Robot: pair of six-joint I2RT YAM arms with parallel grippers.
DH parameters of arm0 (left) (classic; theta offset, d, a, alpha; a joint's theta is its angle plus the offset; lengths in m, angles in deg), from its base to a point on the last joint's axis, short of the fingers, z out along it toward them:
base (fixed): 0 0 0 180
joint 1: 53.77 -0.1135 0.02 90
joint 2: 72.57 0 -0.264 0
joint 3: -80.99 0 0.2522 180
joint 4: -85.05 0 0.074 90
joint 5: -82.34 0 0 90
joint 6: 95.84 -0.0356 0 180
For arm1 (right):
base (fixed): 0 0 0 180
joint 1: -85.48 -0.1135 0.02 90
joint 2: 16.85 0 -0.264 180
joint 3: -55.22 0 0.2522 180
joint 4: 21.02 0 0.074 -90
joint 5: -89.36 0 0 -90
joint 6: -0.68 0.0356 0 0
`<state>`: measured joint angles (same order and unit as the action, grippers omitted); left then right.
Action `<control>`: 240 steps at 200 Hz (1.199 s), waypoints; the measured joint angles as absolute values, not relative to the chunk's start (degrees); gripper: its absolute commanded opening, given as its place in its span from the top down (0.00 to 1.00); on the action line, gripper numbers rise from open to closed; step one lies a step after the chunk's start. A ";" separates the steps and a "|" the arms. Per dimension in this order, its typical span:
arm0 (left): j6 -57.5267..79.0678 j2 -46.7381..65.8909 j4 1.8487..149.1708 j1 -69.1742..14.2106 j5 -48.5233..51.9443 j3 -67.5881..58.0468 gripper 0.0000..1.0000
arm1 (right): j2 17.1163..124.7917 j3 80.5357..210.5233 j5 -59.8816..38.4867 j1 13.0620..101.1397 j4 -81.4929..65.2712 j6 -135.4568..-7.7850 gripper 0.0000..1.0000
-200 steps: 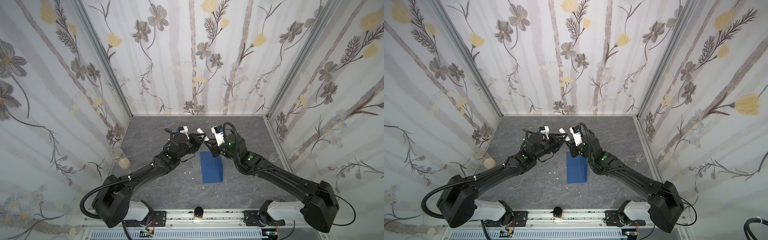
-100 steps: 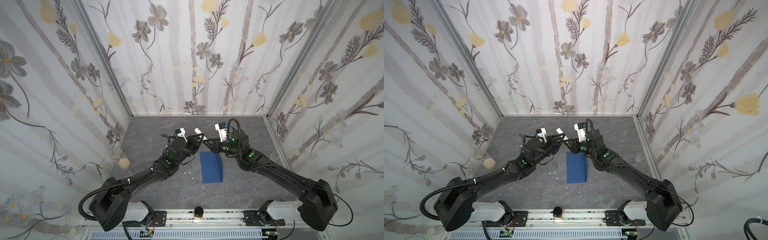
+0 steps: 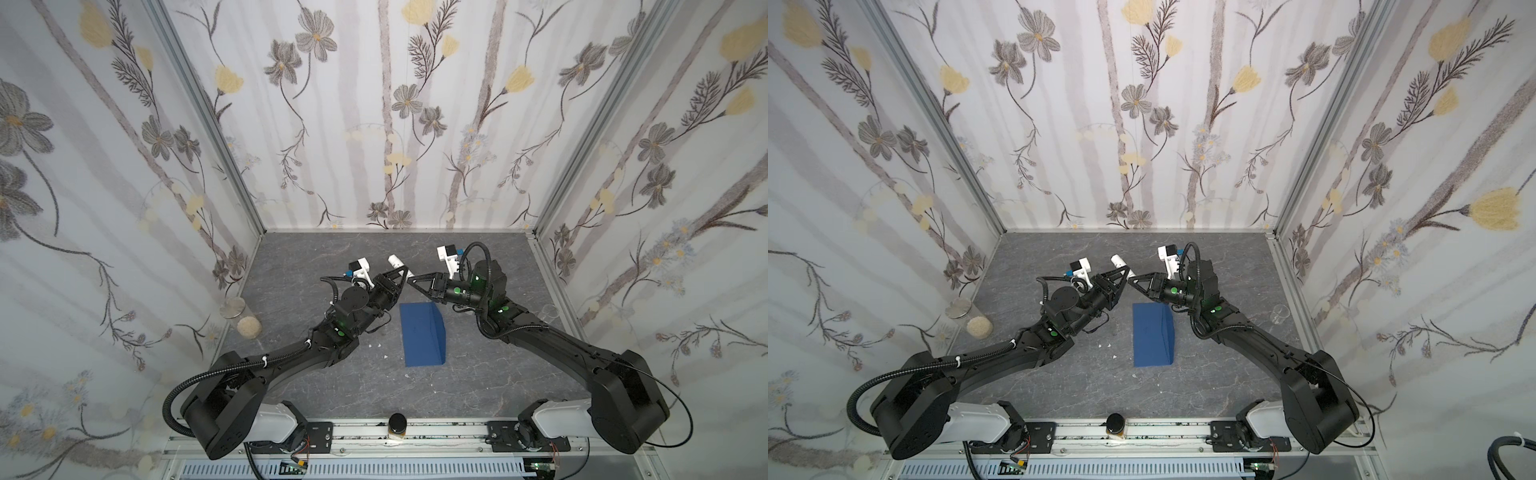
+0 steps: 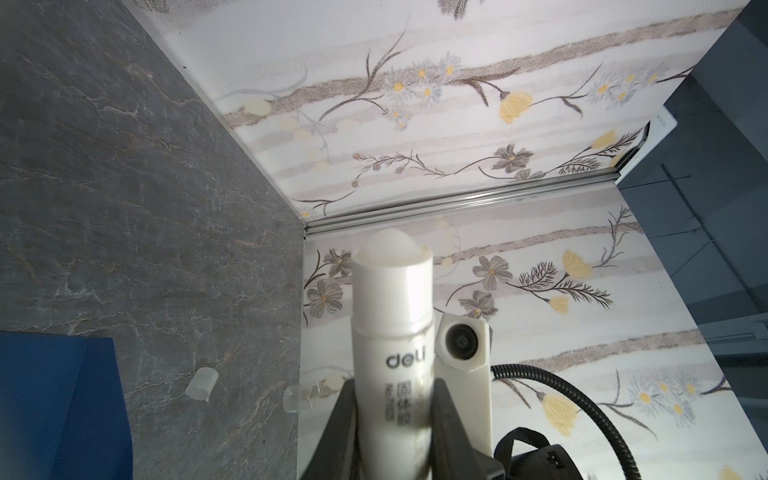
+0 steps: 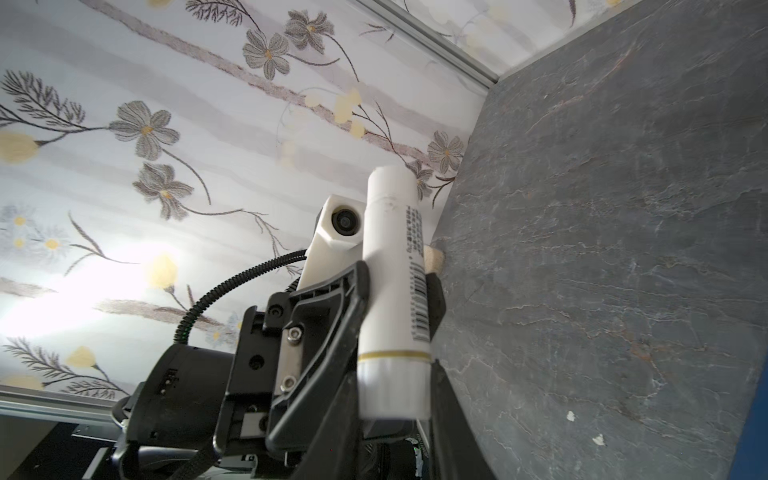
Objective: Place the letter into the envelope and seal it
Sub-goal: 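Hold the glue stick and cap raised above the envelope with both grippers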
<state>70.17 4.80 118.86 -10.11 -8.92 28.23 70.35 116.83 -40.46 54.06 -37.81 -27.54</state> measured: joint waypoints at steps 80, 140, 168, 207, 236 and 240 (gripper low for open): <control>66.74 5.71 128.81 -9.11 -9.55 31.05 1.00 | 73.50 113.20 -47.91 56.03 -55.25 -11.50 0.78; 64.14 6.54 136.13 -8.45 -10.49 33.30 1.00 | 77.43 111.87 -51.71 56.58 -67.73 -2.93 0.79; 62.65 6.54 136.59 -7.97 -10.64 33.69 1.00 | 80.47 109.86 -52.46 56.73 -78.13 3.06 0.80; 61.47 6.72 139.23 -7.42 -10.60 34.19 1.00 | 82.20 109.07 -52.98 56.77 -85.98 8.33 0.80; 61.39 6.39 140.04 -7.29 -10.45 34.59 1.00 | 81.70 109.05 -53.40 56.77 -86.26 8.54 0.65; 61.39 6.28 140.04 -7.27 -10.32 34.63 1.00 | 81.54 109.05 -53.37 56.80 -86.18 8.54 0.63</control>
